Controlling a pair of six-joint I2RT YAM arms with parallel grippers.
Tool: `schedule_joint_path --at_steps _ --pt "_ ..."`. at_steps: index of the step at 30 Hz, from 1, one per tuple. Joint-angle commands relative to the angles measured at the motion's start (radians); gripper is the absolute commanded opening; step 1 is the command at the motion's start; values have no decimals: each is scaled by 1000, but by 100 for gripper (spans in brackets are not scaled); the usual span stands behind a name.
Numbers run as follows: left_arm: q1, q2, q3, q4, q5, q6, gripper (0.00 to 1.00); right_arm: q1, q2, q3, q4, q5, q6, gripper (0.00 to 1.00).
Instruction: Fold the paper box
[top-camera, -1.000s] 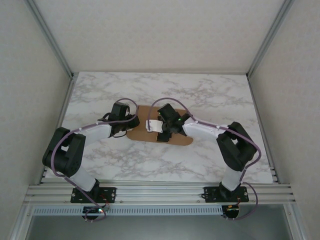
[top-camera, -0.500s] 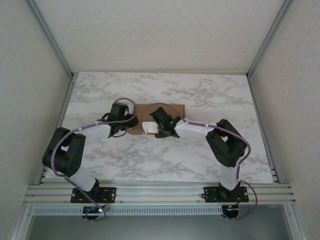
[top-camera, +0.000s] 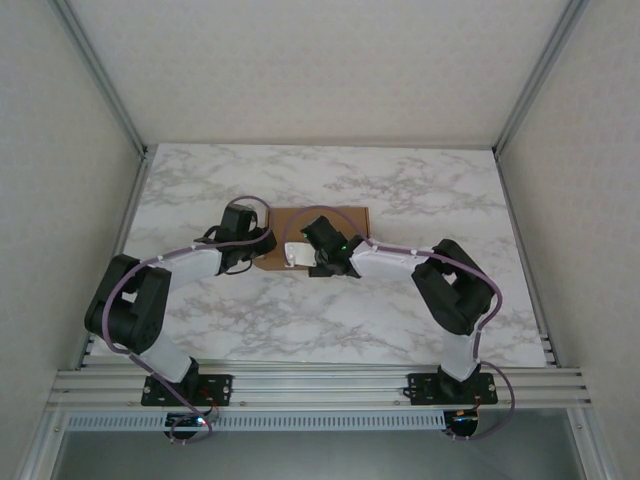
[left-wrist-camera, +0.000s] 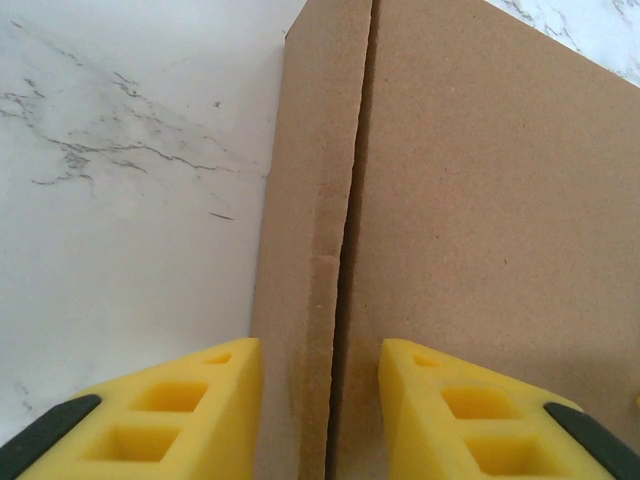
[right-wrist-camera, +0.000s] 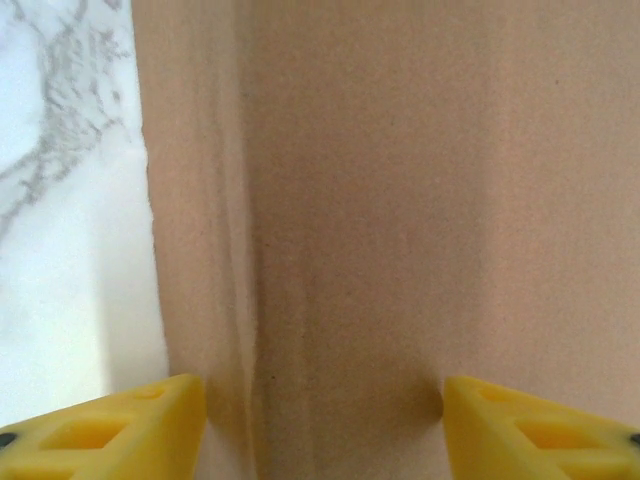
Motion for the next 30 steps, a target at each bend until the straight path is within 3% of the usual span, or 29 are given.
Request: schedule_joint_path --at_steps 1,9,15,20,23,26,30 --pt "-5 10 -16 -113 -7 25 36 -10 -86 -43 -14 -127 101 69" --pt "-5 16 20 -140 -20 28 37 -25 -341 -67 -51 -295 432 72" --pt "-5 6 26 -153 -37 35 38 -36 -531 -78 -193 -122 830 65" --pt "-4 12 21 -143 -37 33 39 -94 -685 -220 -273 64 980 66" --pt "-5 21 22 -136 -33 32 40 -243 -747 -301 -289 -28 1166 80" --pt "-5 24 25 -136 -36 33 40 -404 -764 -378 -224 -276 1359 81" --pt "-5 29 30 -138 -40 36 40 -491 -716 -422 -176 -393 1486 82"
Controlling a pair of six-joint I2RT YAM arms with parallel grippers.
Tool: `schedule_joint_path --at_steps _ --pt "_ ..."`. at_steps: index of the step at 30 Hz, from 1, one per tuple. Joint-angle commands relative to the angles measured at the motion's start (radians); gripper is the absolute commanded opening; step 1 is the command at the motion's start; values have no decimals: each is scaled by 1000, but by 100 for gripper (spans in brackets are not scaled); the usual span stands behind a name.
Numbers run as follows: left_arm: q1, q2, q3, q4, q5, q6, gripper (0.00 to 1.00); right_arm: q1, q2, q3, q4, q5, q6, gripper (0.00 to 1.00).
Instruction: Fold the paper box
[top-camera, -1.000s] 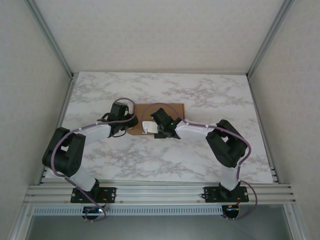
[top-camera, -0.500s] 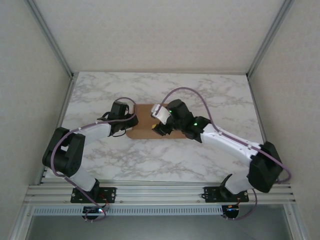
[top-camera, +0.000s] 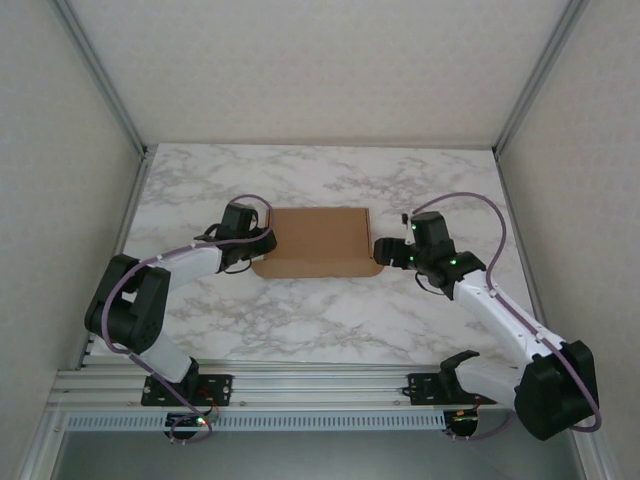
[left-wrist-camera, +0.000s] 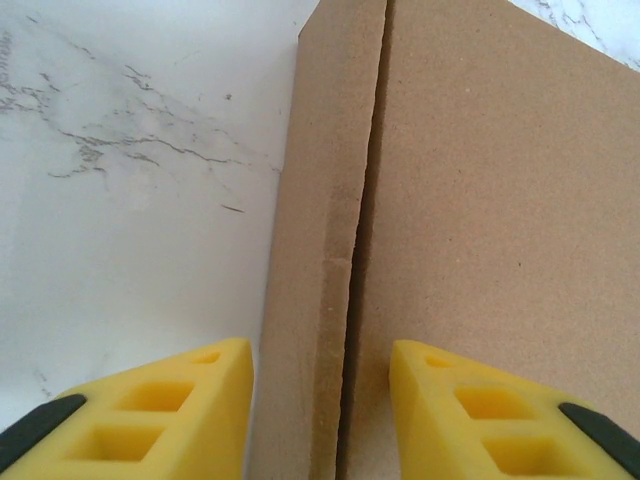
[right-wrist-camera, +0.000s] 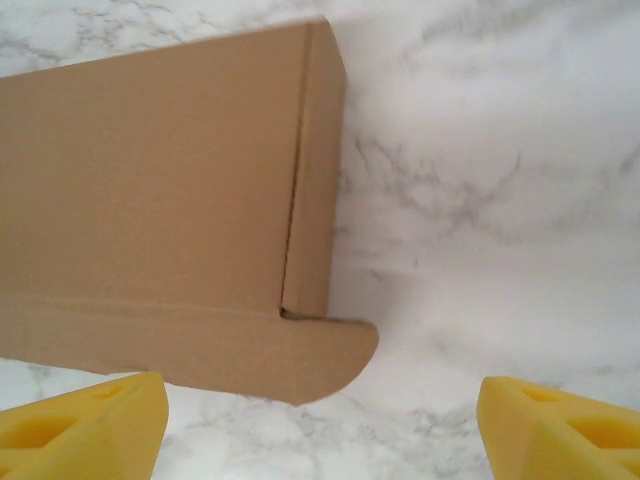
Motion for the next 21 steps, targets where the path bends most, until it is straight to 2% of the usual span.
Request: schedule_joint_path --at_steps 1,4,11,21 --pt "-5 29 5 -85 -27 24 40 -54 31 -32 57 -175 212 82" --pt "-4 25 5 -89 -34 27 40 -124 70 -67 122 -248 270 83" --pt "-7 27 33 -108 -37 30 41 -128 229 -23 147 -293 216 83" --pt "-13 33 32 -109 -37 33 41 -130 339 -57 316 -462 296 83"
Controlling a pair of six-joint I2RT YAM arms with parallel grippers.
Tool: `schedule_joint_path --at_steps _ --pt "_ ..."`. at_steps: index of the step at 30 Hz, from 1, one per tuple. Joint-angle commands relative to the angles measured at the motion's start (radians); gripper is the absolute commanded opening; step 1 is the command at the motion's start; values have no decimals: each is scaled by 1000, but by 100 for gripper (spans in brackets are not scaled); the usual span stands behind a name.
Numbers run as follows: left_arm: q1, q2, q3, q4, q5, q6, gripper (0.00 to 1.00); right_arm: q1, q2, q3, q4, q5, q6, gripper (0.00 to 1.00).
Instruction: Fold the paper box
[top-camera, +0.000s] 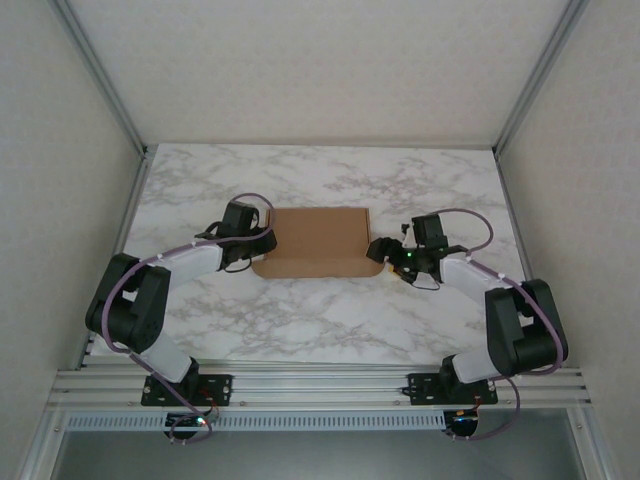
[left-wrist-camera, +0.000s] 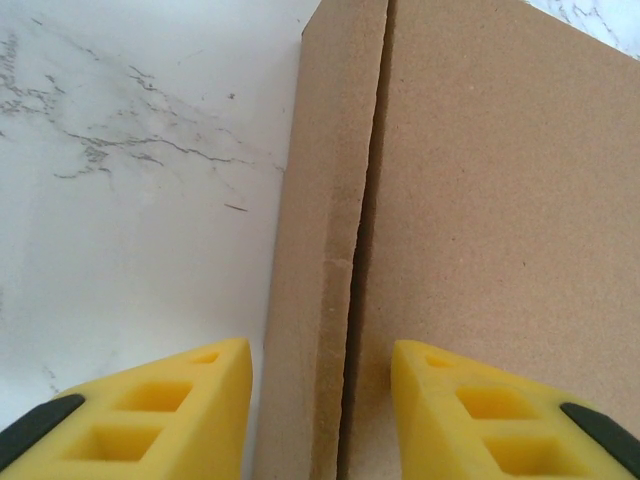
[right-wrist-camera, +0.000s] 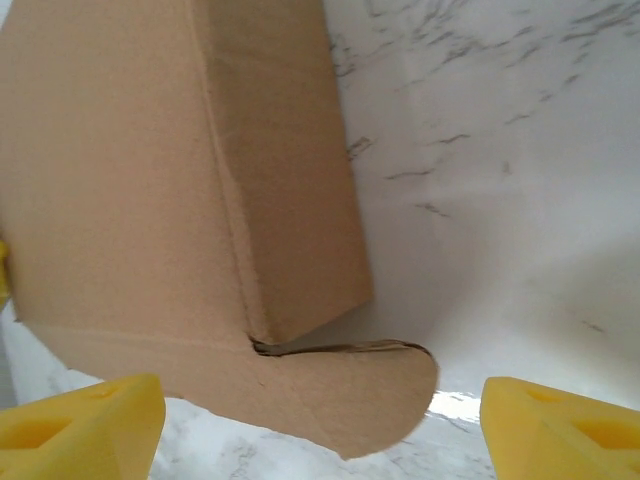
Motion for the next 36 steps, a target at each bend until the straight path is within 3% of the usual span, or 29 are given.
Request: schedule_joint_path --at_steps 1,18,19,23,27,28,32,36 --pt "-9 27 10 -73 -31 21 41 -4 18 -11 92 -90 52 83" --pt "-12 30 31 -110 -70 27 41 -5 -84 -36 52 -57 93 78" --pt "-11 31 32 -112 -72 27 41 -5 -90 -21 -5 -22 70 78" --pt "-12 27 39 -118 -85 37 41 -3 -168 17 -221 320 -54 79" --pt "-23 34 49 -125 -95 47 41 12 -177 37 -234 304 -124 76" --pt "-25 36 51 -125 -97 47 41 42 -168 60 -255 319 -180 75" --pt "-29 43 64 -132 -102 49 41 279 -183 97 -268 638 -433 76" --pt "-32 47 78 -144 -110 54 41 449 -187 78 -121 771 -735 76"
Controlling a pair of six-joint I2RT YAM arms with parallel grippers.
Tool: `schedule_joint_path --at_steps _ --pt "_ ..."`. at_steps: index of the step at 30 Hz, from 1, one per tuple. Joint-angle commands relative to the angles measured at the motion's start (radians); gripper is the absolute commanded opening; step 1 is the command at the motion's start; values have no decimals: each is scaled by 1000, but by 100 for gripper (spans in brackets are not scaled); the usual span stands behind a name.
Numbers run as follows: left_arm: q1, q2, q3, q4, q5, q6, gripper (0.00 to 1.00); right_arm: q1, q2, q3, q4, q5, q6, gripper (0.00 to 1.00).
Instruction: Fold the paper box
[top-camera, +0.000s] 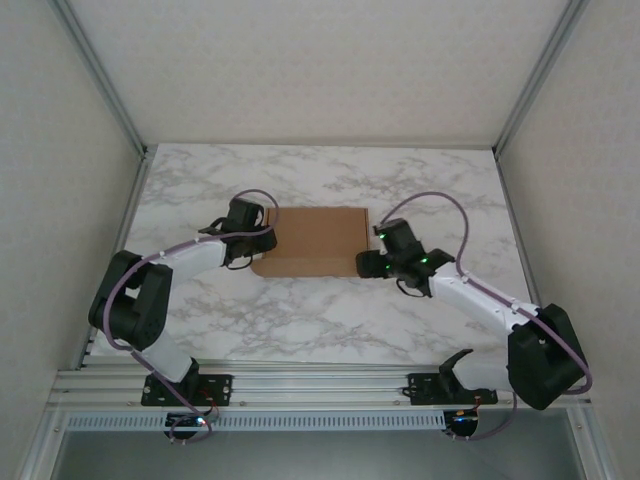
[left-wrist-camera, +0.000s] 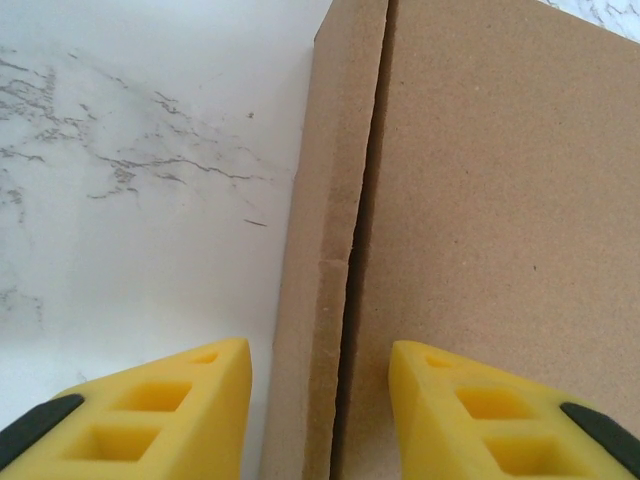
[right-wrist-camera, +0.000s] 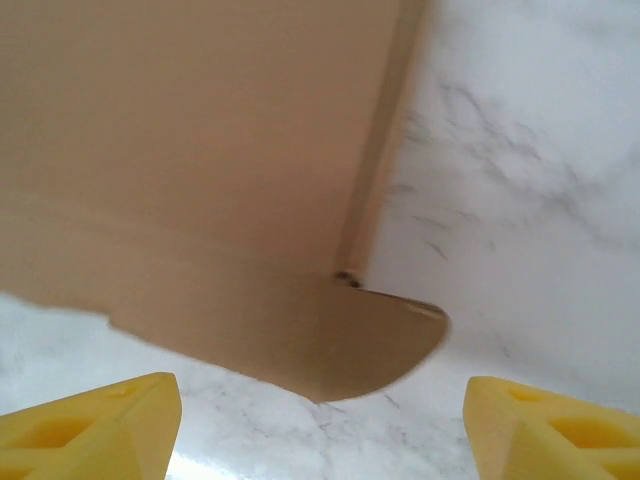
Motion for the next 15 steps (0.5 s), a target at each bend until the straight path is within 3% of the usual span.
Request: schedule_joint_path --at_steps 1,5,7,15 --pt "-9 25 19 -67 -33 24 41 121 -13 -10 130 194 -414 76" --pt "-10 21 8 -58 -28 23 42 253 79 -29 266 204 -796 79" --pt "-10 20 -1 -49 -17 19 42 301 180 -17 307 302 -941 83" --pt "-8 13 -12 -44 -1 17 42 380 381 0 506 403 -1154 96"
